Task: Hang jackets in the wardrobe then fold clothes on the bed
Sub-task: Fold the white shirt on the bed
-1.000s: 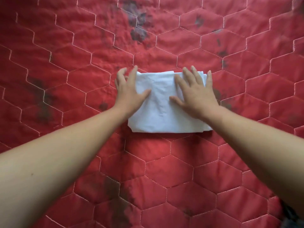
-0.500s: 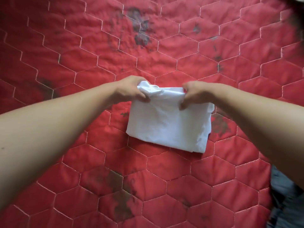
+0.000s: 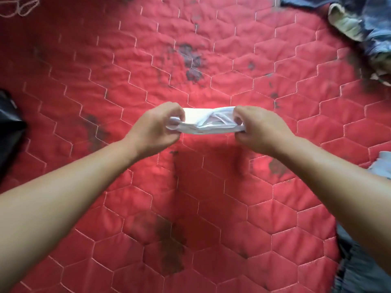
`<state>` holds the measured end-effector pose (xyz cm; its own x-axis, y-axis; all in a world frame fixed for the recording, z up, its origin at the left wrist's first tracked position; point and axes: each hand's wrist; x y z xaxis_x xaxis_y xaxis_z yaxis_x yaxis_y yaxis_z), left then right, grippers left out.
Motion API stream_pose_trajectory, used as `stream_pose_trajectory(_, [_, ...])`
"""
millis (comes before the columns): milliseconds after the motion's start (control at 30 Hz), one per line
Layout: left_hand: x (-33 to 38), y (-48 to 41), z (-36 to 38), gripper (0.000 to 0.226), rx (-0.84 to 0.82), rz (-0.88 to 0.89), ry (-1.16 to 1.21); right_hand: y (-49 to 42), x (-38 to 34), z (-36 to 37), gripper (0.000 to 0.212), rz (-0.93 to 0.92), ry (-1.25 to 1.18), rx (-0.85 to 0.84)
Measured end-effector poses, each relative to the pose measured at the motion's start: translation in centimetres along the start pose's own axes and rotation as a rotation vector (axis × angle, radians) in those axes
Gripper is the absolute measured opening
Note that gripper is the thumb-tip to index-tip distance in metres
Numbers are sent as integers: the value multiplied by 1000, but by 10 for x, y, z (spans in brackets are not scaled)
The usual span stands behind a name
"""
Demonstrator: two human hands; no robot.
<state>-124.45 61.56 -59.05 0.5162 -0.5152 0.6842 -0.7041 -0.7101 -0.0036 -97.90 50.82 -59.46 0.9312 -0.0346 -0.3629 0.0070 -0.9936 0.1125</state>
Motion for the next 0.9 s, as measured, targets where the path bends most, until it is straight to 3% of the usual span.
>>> stream_pose_trajectory(100, [-28,34,32,36,-99,116,-298,31,-10,53,24,-57,199,7])
stream_pose_trajectory(233, [-64,89,86,50,-455,117,-440,83,-17,129,30,-17,240,-325])
stream_pose_trajectory(300, [-69,97,99,40,-407,86,-385,92,-19,144,22,20,209,-263])
stream_pose_trajectory(433, [-57,68,116,41,-19,-108,-293,63,-15,145,25,35,117,207])
stream_pose_trajectory(500, [-53,48,133,48,-44,-235,-350,37,-14,149,30,29,128,293])
stream_pose_trajectory(567, [-57,35,158,60,-113,-265,-487,19,-9,166,40,78,156,244])
stream_pose_trajectory(700, [-84,44,193,70,-141,-244,-630,27,18,202,74,167,284,-55])
stream_pose_trajectory(900, [-88,40,193,72,-182,-237,-603,25,24,200,77,178,256,-134])
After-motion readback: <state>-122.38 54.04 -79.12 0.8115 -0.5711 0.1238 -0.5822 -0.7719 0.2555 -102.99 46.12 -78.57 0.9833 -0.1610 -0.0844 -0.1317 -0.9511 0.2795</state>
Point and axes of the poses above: each hand's wrist, its own y-axis away from the middle knuckle, its own z-axis out of the palm, x = y × z, and after that the axes turned 3 degrees about -z, right-handed
